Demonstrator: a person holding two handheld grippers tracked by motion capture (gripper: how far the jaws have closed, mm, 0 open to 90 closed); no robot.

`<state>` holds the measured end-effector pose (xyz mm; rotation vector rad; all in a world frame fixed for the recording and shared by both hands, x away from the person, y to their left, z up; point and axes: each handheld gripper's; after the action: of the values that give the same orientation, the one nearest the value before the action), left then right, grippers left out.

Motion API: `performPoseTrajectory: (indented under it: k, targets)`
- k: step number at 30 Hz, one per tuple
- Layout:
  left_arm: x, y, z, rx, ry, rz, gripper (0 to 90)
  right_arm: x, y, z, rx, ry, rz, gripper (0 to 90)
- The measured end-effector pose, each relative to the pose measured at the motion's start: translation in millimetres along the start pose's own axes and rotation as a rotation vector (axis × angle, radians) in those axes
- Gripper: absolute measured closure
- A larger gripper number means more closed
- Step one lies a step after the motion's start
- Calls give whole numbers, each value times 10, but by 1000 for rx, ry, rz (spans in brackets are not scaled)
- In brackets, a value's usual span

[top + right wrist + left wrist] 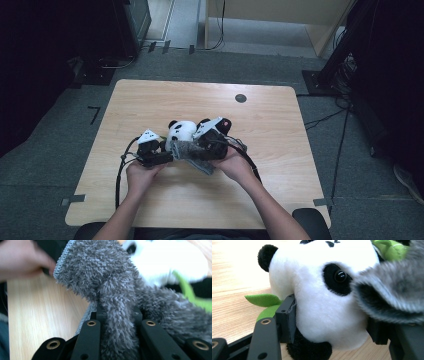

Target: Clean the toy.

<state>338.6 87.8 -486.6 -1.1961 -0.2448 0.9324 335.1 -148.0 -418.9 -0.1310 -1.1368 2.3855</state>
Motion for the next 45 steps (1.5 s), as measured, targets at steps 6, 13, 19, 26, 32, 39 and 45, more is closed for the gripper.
performPoseTrajectory:
  k: [6,13,19,26,32,39,45]
  targets:
    - [-3,1,3,0,3,-10,363,-65,149,159,31,17,-26,781]
    - [-35,9,-14,0,9,-25,370,-227,255,379,-15,44,-94,779]
    - [-26,13,-11,7,12,-34,372,-389,329,601,-54,98,-151,777]
    - [-6,19,-7,7,22,-30,369,-556,459,739,-64,160,-202,777]
    - [-7,28,-6,-1,21,-30,362,-565,499,830,-83,170,-218,776]
    - [-20,29,-1,-7,12,-26,354,-373,125,924,-178,141,-146,775]
    - [-21,22,0,-2,13,-30,353,-281,-218,687,-201,109,-120,771]
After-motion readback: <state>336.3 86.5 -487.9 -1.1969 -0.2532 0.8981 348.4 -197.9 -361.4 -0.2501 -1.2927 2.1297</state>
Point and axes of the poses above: each handheld gripper's, and its own axes: z roughly backward along the jaws, y roughly out of its underside, x roughly to its left, and after that the axes turned 9 degrees about -x, right-handed
